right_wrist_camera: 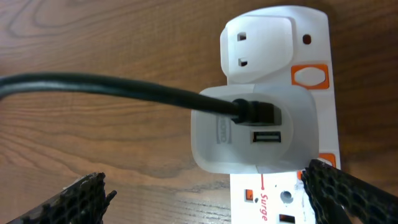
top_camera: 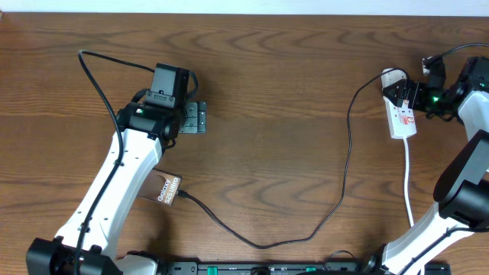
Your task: Plug charger to phone and switch on socket
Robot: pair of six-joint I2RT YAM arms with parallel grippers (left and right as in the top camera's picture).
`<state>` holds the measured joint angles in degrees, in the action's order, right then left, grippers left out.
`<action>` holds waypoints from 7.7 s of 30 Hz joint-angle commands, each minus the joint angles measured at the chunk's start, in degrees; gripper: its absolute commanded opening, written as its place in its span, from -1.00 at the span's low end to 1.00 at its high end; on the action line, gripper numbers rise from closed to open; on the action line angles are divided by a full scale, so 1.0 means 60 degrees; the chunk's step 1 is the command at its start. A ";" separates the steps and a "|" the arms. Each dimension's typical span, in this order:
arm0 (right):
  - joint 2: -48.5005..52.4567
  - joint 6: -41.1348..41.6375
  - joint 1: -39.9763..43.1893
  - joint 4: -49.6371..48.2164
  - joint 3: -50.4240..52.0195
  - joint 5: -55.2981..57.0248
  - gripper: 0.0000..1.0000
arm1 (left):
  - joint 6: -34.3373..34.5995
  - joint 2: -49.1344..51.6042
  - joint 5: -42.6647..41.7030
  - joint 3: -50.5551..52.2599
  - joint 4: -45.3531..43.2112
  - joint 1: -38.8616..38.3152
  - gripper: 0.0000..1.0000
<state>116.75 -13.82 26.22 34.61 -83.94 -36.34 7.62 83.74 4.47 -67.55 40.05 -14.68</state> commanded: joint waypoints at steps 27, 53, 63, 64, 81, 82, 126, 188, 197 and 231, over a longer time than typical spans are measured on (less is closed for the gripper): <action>0.0474 0.1126 -0.0171 -0.0350 -0.0117 0.0517 0.98 | -0.0051 -0.0117 0.0120 -0.0138 0.0007 -0.0004 0.75; 0.0718 0.1876 -0.0852 -0.0109 -0.0117 0.0000 0.95 | -0.0051 -0.0117 0.0120 -0.0138 0.0007 -0.0004 0.75; 0.0943 0.1942 -0.0922 0.0084 -0.0113 0.0000 0.93 | -0.0051 -0.0117 0.0120 -0.0138 0.0004 -0.0007 0.75; 0.0980 0.1945 -0.0925 0.0135 -0.0113 -0.0004 0.93 | -0.0051 -0.0117 0.0120 -0.0138 0.0007 -0.0004 0.75; 0.1016 0.2841 -0.0710 0.0565 -0.0240 0.1078 0.98 | -0.0051 -0.0117 0.0120 -0.0138 0.0007 -0.0004 0.75; 0.0962 0.2841 -0.0619 0.0718 -0.0295 0.1275 0.98 | -0.0051 -0.0117 0.0120 -0.0138 0.0007 -0.0004 0.75; -0.5686 0.4084 -0.1756 0.4809 -0.0433 0.3537 0.99 | -0.0051 -0.0117 0.0120 -0.0138 0.0004 -0.0004 0.75; -0.5686 0.4084 -0.1756 0.4809 -0.0433 0.3537 0.99 | 0.0459 -1.0670 0.0000 0.8776 -0.8688 0.0554 0.75; -0.5686 0.4084 -0.1756 0.4809 -0.0433 0.3537 0.98 | 0.0455 -1.2429 -0.1370 1.0648 -1.0291 0.2080 0.76; -0.5686 0.4084 -0.1756 0.4809 -0.0433 0.3537 0.98 | -0.1552 -1.3945 -0.1672 1.1220 -0.6043 0.3187 0.75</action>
<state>83.05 10.26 15.88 63.42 -86.17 -15.38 -0.43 0.58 -4.36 -0.69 1.13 4.10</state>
